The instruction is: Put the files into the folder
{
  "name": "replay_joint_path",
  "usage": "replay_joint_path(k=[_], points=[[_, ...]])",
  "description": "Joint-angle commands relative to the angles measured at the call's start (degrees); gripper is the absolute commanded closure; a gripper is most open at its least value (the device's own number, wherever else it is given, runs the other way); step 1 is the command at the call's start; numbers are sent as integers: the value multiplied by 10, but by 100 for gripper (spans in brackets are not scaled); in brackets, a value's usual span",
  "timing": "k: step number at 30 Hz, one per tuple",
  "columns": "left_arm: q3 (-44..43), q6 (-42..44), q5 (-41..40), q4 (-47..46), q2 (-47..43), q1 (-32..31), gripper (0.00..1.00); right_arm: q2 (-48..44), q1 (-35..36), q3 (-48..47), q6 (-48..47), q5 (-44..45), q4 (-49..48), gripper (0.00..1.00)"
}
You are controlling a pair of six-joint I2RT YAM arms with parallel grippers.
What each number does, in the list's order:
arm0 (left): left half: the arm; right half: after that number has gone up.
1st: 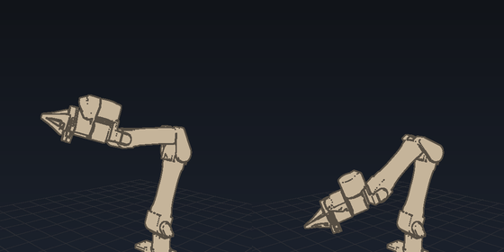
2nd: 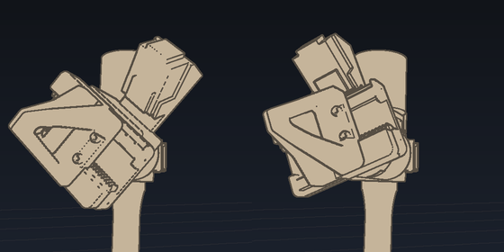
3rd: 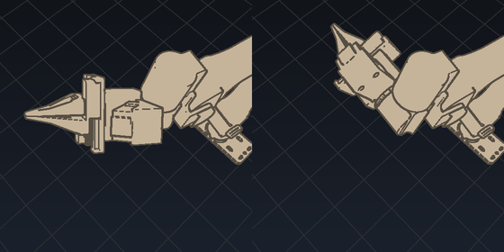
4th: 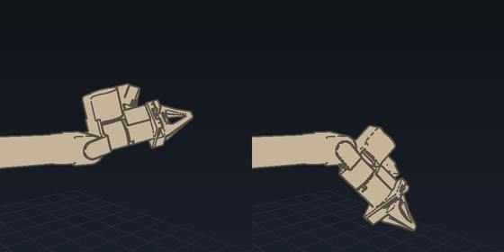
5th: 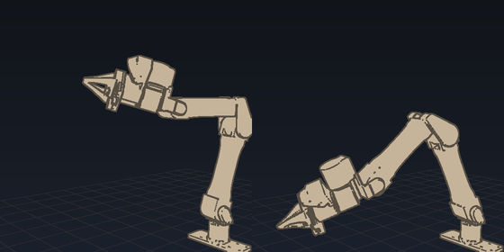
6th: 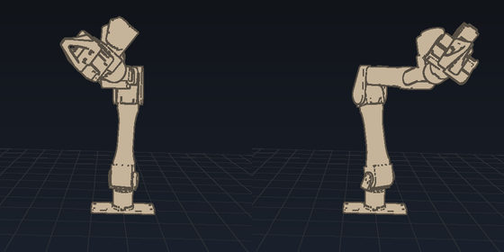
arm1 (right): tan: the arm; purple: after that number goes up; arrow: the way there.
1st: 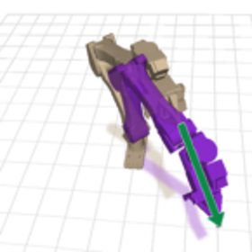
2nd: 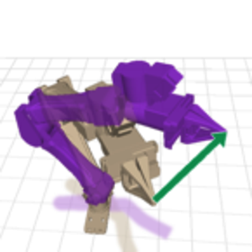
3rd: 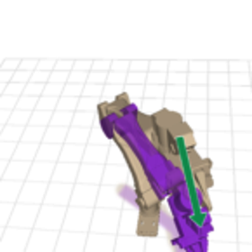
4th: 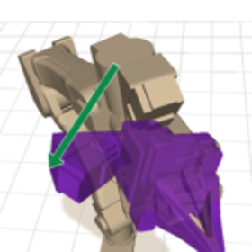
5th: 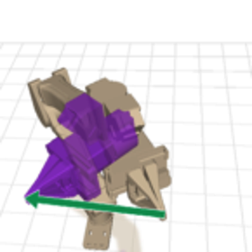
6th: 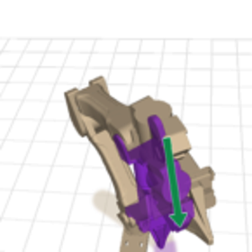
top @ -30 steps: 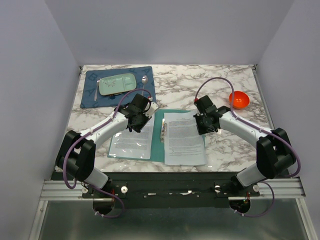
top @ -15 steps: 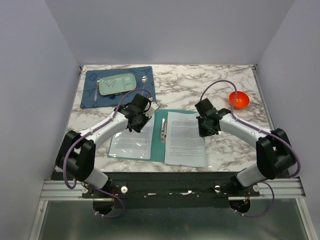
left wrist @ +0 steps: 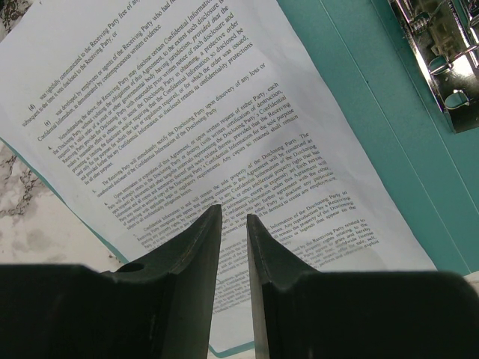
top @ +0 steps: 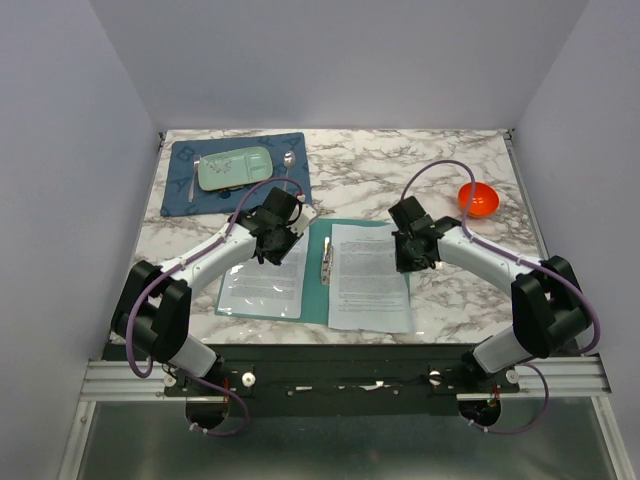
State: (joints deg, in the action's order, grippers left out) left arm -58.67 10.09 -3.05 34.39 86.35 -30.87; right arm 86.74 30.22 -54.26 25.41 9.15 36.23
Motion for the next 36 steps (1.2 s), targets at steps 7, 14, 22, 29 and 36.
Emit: replay_joint_path(k=[7, 14, 22, 29, 36], points=[[6, 5, -3, -3, -20, -2, 66, 37, 11, -35, 40, 7, -14, 99], [12, 11, -5, -5, -23, -2, 66, 34, 11, -23, 66, 50, -12, 99], [13, 11, -4, -6, -24, -2, 66, 21, 5, -10, 77, 55, -12, 99], [9, 11, -3, -4, -25, -2, 66, 19, 4, -7, 86, 48, -17, 99], [12, 12, -3, -6, -28, -2, 66, 25, 5, 3, 107, -10, -46, 99]])
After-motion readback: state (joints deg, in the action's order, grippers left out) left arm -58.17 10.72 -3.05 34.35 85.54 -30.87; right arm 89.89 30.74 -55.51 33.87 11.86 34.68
